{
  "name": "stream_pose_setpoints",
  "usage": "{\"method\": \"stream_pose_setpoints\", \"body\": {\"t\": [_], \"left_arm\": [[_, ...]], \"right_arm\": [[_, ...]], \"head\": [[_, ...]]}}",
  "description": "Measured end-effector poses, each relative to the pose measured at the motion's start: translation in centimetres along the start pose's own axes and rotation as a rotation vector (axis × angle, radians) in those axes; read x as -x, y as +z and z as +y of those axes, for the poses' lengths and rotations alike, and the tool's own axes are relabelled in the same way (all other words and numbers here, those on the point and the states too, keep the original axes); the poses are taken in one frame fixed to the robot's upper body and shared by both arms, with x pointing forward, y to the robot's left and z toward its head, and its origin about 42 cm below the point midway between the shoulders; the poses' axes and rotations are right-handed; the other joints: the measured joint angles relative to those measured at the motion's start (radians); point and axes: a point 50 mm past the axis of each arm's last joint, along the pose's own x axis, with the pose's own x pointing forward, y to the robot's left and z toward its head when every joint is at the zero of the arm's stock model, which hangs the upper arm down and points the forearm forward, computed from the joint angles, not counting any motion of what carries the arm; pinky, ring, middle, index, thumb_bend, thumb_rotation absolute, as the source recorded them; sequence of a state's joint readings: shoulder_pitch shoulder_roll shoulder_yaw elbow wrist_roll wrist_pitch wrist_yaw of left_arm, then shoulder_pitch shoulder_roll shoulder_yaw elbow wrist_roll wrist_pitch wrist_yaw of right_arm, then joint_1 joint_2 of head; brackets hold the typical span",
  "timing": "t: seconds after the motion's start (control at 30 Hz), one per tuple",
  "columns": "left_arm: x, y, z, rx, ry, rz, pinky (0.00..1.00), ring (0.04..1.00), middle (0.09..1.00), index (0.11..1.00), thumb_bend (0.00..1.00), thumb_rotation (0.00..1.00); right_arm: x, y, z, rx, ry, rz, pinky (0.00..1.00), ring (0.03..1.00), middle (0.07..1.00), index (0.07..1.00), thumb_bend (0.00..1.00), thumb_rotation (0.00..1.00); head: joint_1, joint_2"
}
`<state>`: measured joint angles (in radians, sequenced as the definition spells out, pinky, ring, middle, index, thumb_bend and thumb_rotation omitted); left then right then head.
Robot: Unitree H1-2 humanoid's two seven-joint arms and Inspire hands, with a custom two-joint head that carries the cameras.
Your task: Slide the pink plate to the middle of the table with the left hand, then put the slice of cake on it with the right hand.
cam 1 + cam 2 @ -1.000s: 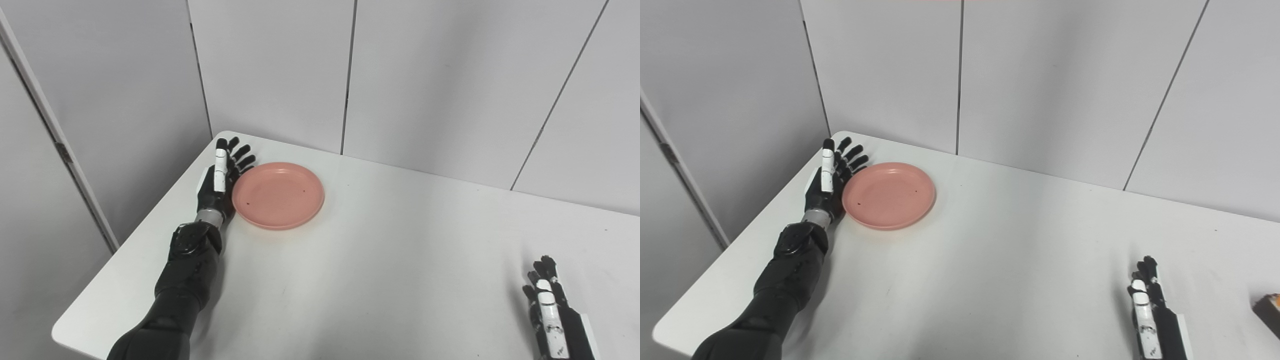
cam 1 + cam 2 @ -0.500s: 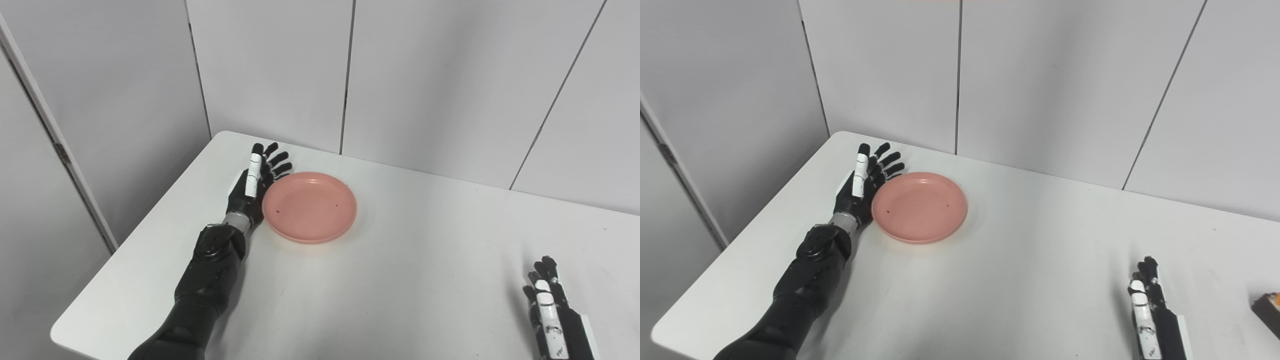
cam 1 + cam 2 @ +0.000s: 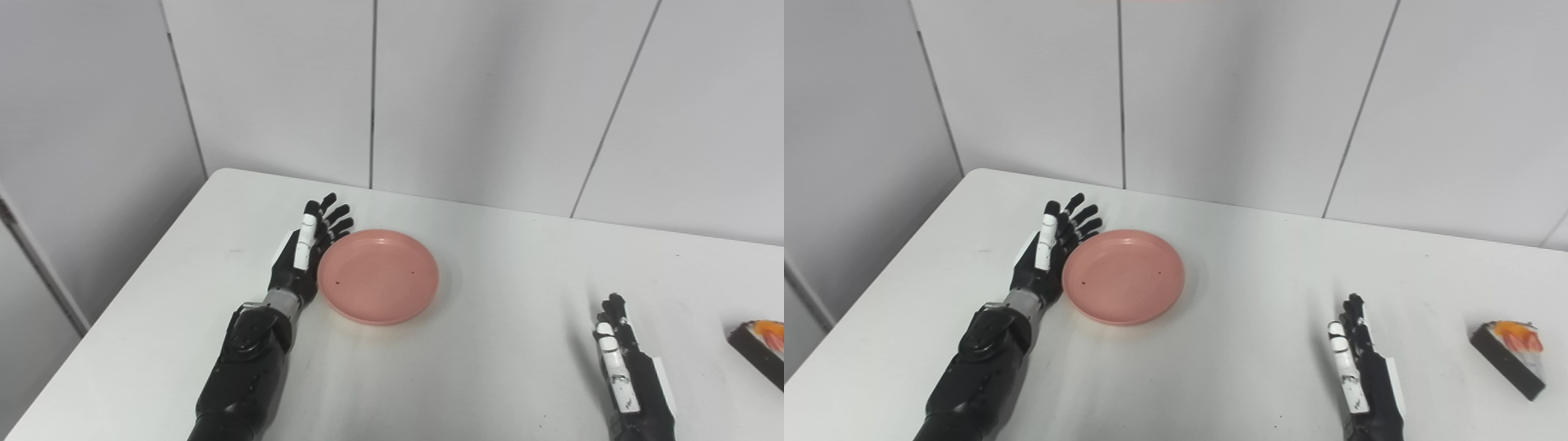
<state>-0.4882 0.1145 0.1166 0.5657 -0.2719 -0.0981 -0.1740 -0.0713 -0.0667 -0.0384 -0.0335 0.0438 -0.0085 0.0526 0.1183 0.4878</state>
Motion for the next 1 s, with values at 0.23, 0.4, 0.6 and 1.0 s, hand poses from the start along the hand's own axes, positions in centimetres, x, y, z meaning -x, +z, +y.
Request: {"method": "stream_pose_setpoints", "body": {"t": [0.23, 0.4, 0.6, 1.0], "left_arm": [[1.2, -0.6, -2.1, 0.007, -0.065, 0.006, 0.87, 0.89, 0.91, 0.943, 0.88, 1.0], [2.3, -0.8, -3.4, 0.021, -0.093, 0.004, 0.88, 0.894, 0.918, 0.948, 0.83, 1.0], [4.3, -1.2, -5.3, 0.033, -0.122, 0.01, 0.89, 0.906, 0.927, 0.96, 0.81, 1.0], [7.0, -1.7, -8.6, 0.062, -0.201, 0.026, 0.94, 0.944, 0.977, 1.0, 0.77, 1.0]], "right_arm": [[-0.1, -0.1, 1.1, 0.002, -0.01, 0.001, 1.0, 1.0, 1.0, 1.0, 0.59, 0.81], [-0.1, 0.1, 1.7, -0.011, -0.016, -0.004, 1.0, 1.0, 1.0, 1.0, 0.58, 0.8], [0.0, 0.2, 3.4, -0.012, -0.017, -0.007, 1.0, 1.0, 1.0, 1.0, 0.58, 0.81], [0.0, 0.3, 4.4, -0.008, -0.021, 0.006, 1.0, 1.0, 1.0, 1.0, 0.62, 0.83]], "head": [[-0.051, 0.014], [-0.138, 0.037], [-0.202, 0.061], [-0.258, 0.117]]}}
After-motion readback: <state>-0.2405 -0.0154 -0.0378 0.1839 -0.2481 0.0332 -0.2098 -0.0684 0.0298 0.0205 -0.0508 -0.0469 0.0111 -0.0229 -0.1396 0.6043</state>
